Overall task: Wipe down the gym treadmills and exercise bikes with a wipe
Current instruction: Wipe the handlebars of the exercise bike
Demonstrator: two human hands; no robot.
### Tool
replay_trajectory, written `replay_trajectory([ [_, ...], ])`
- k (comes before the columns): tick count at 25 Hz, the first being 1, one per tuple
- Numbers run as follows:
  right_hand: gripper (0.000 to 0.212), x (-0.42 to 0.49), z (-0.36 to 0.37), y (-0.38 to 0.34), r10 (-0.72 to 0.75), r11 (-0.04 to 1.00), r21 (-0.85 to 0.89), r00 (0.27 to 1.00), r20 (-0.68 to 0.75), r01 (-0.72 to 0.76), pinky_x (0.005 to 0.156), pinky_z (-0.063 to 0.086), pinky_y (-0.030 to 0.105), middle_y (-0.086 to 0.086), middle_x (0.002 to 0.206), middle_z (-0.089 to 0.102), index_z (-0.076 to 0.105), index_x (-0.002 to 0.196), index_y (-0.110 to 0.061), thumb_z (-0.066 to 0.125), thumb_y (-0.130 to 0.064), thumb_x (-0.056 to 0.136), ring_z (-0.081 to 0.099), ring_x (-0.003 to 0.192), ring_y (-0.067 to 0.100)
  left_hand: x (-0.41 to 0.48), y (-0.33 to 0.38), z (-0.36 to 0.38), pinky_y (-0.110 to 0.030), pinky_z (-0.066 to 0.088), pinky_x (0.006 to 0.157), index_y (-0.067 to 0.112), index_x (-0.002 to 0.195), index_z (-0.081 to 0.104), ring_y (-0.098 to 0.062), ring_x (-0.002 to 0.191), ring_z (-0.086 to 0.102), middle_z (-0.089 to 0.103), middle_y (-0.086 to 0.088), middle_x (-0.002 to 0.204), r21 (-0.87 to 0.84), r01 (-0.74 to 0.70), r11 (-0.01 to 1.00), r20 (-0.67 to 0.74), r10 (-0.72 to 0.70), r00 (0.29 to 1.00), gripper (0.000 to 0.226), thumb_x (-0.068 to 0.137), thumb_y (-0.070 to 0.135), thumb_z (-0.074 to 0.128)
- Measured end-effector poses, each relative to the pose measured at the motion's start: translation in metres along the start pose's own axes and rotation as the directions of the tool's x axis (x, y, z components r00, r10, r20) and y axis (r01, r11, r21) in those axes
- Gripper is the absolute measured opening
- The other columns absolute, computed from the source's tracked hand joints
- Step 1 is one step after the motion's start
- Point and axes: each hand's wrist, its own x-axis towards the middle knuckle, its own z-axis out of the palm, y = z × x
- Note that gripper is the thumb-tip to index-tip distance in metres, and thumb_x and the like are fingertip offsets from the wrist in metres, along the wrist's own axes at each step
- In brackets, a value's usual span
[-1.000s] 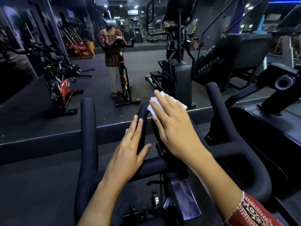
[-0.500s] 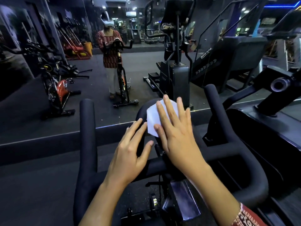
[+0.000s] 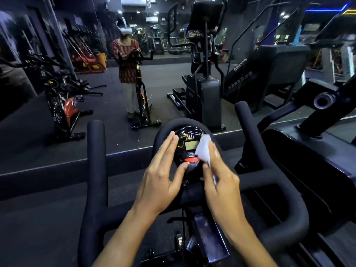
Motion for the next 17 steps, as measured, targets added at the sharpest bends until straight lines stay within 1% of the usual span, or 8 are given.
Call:
replay_trajectory([
  [2,0.055,-0.014,0.002,0.001,0.006,0.999,0.047,0.999,0.052,-0.009,0.105,0.023,0.003,-0.003,0.151,0.034,0.033,0.147,-0.018,0.048,-0.017,0.094,0.028,0.137,-0.004,-0.001,-0.002,-0.001,-0.018,0.024,0.113,0.001,0.144,0.035,-0.012,0.14,0.031,0.034,-0.009,0.151,0.012,-0.004,1.0,0.003,0.004,1.0,0.06,0.093,0.029,0.05],
  [4,0.052,0.004,0.001,0.0,0.027,0.994,0.1,0.993,0.115,-0.039,0.105,0.029,0.009,-0.009,0.147,0.039,0.039,0.145,-0.022,0.049,-0.034,0.095,0.034,0.133,-0.006,-0.001,-0.003,-0.002,-0.018,0.023,0.113,0.001,0.144,0.034,-0.013,0.14,0.031,0.034,-0.009,0.151,0.016,-0.009,1.0,0.006,0.009,1.0,0.06,0.093,0.029,0.051],
  [7,0.03,0.026,-0.005,-0.003,0.065,0.983,0.169,0.996,0.059,-0.074,0.08,0.038,0.011,-0.004,0.102,0.054,0.068,0.101,-0.041,0.045,-0.057,0.09,0.048,0.094,0.004,-0.002,-0.002,-0.002,-0.018,0.023,0.113,0.001,0.144,0.034,-0.013,0.14,0.031,0.033,-0.009,0.151,0.014,-0.01,1.0,0.022,0.01,1.0,0.061,0.093,0.029,0.051],
  [9,0.031,0.006,-0.003,0.005,0.014,0.996,0.087,1.0,0.011,-0.015,0.087,0.037,0.005,-0.004,0.122,0.059,0.067,0.119,-0.029,0.053,-0.037,0.093,0.055,0.11,0.0,-0.002,-0.003,-0.003,-0.018,0.023,0.113,0.001,0.144,0.034,-0.012,0.14,0.031,0.033,-0.009,0.151,0.005,-0.002,1.0,0.027,0.002,1.0,0.06,0.093,0.029,0.051],
  [10,0.039,-0.011,-0.001,0.01,-0.051,0.999,0.002,0.999,-0.001,0.051,0.096,0.035,0.005,-0.004,0.14,0.049,0.06,0.131,-0.017,0.054,-0.022,0.093,0.048,0.125,0.001,-0.002,-0.003,-0.004,-0.017,0.023,0.113,0.001,0.144,0.034,-0.012,0.14,0.031,0.033,-0.008,0.151,0.001,-0.002,1.0,0.027,0.002,1.0,0.059,0.093,0.028,0.051],
  [12,0.051,-0.029,0.002,0.018,-0.141,0.985,-0.102,0.99,-0.009,0.14,0.108,0.027,0.01,0.003,0.152,0.032,0.045,0.141,-0.008,0.049,-0.009,0.09,0.032,0.139,0.009,-0.003,-0.003,-0.006,-0.015,0.023,0.112,0.002,0.144,0.035,-0.011,0.14,0.031,0.034,-0.008,0.151,0.003,-0.007,1.0,0.019,0.007,1.0,0.057,0.094,0.026,0.049],
  [15,0.062,-0.006,0.011,0.01,-0.03,0.995,-0.091,0.998,0.047,0.035,0.117,0.013,0.019,-0.003,0.158,0.007,0.013,0.151,-0.017,0.04,-0.03,0.097,0.008,0.147,0.009,-0.003,-0.001,-0.007,-0.013,0.022,0.111,0.002,0.143,0.037,-0.007,0.14,0.03,0.035,-0.006,0.151,-0.01,0.02,1.0,0.025,-0.019,0.999,0.055,0.096,0.03,0.044],
  [17,0.062,0.005,0.02,0.002,-0.106,0.989,-0.094,0.993,0.056,0.111,0.117,0.006,0.016,-0.007,0.16,-0.002,0.008,0.152,-0.019,0.036,-0.041,0.1,-0.003,0.148,0.011,-0.006,0.002,-0.009,-0.012,0.021,0.111,0.003,0.143,0.038,-0.004,0.139,0.029,0.035,-0.004,0.15,-0.043,0.036,0.998,0.025,-0.035,0.999,0.055,0.099,0.037,0.038],
])
